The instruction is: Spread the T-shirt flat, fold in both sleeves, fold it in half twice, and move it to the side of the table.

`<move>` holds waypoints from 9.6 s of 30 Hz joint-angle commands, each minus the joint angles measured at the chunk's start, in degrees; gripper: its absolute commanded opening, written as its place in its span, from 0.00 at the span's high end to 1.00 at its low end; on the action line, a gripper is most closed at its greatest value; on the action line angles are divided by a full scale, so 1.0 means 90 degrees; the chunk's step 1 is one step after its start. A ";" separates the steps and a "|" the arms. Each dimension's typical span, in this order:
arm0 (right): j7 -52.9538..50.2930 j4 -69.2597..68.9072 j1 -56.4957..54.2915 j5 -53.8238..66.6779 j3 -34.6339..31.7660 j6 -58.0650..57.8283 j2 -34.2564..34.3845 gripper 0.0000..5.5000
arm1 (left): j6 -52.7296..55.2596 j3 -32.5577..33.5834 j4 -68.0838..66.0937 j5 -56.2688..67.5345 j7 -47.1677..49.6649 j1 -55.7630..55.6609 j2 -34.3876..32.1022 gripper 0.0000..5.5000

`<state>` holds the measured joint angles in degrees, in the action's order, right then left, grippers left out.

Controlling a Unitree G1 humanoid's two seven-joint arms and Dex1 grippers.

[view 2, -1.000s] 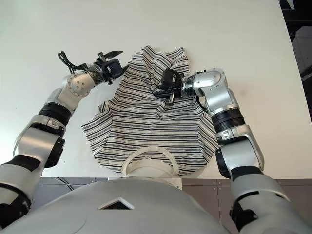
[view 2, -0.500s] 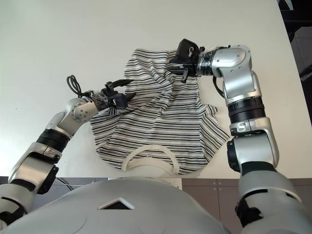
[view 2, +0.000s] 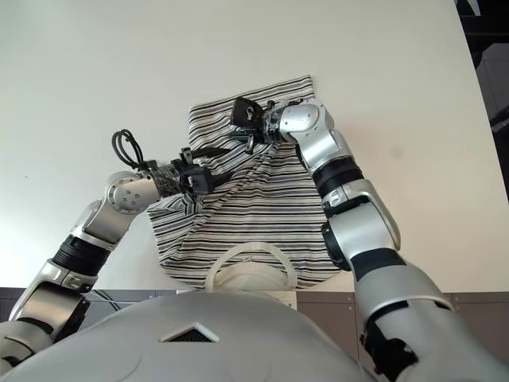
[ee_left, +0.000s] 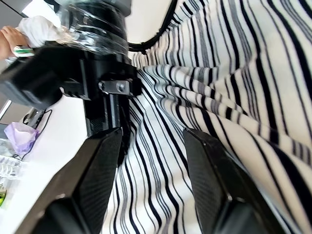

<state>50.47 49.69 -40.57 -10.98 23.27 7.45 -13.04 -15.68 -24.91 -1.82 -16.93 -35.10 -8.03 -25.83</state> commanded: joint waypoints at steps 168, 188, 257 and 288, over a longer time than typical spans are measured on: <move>-0.0905 -0.6769 0.4558 0.3554 -0.3802 -0.2610 -0.2619 0.65 | 0.8174 0.5255 0.4799 0.5418 0.0860 0.5032 0.0858 0.36; -0.0905 -0.6180 0.4118 0.2829 -0.3380 -0.2158 -0.2642 0.65 | 0.6892 0.4902 0.3685 0.5399 0.1586 0.4602 0.1248 0.85; -0.0367 -0.2831 0.2704 0.1089 -0.1379 -0.0350 -0.2180 0.65 | 0.0090 0.2947 0.1908 0.2813 -0.2189 0.3913 -0.1811 0.82; -0.2098 -0.7845 0.7543 0.3673 -0.4032 -0.2000 -0.1255 0.65 | -0.0209 0.2511 0.2611 0.1971 0.0158 0.5274 -0.0485 0.82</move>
<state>32.76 -15.65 17.20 18.85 -11.31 -9.57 -28.09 -18.56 -3.94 19.58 -0.56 -37.11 38.29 -32.96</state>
